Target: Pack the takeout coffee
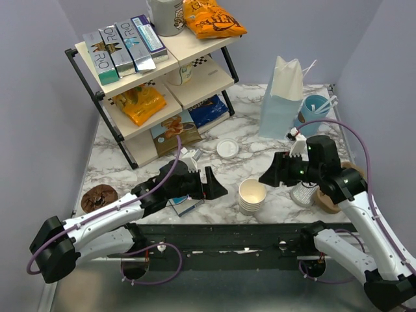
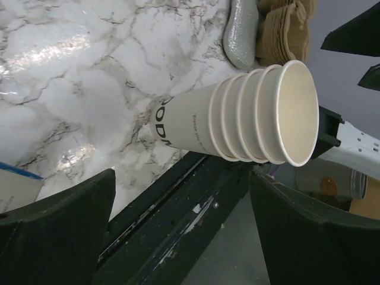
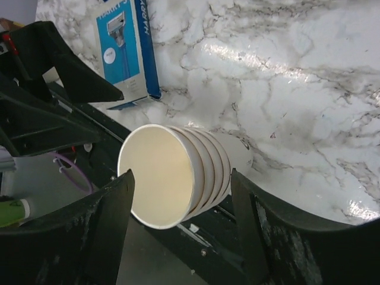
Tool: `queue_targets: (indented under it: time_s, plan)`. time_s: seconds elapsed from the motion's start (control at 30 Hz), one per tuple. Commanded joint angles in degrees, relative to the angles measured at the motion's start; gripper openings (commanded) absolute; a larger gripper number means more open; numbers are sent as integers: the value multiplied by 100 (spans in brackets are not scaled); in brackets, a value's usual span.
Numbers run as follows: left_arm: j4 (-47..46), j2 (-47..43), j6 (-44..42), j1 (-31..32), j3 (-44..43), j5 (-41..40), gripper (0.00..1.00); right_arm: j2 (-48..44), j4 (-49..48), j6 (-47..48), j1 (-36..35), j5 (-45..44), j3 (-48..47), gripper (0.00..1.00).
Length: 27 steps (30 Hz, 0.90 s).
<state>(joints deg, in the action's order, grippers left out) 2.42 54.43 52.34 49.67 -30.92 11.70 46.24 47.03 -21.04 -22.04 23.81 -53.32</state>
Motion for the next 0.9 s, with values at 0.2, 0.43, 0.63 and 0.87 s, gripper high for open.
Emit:
queue_targets:
  time_s: [0.2,0.43,0.63,0.87]
  plan:
    - [-602,436,-74,297,-433,130,99,105,685,-67,-28,448,85,69]
    - [-584,919,-127,394,-573,130,99,307,615,-155,-37,668,164,61]
    - [-602,1104,-136,456,-608,87,99,517,702,-234,-37,748,129,52]
    - [-619,1210,-127,473,-644,51,99,588,826,-261,-46,765,23,41]
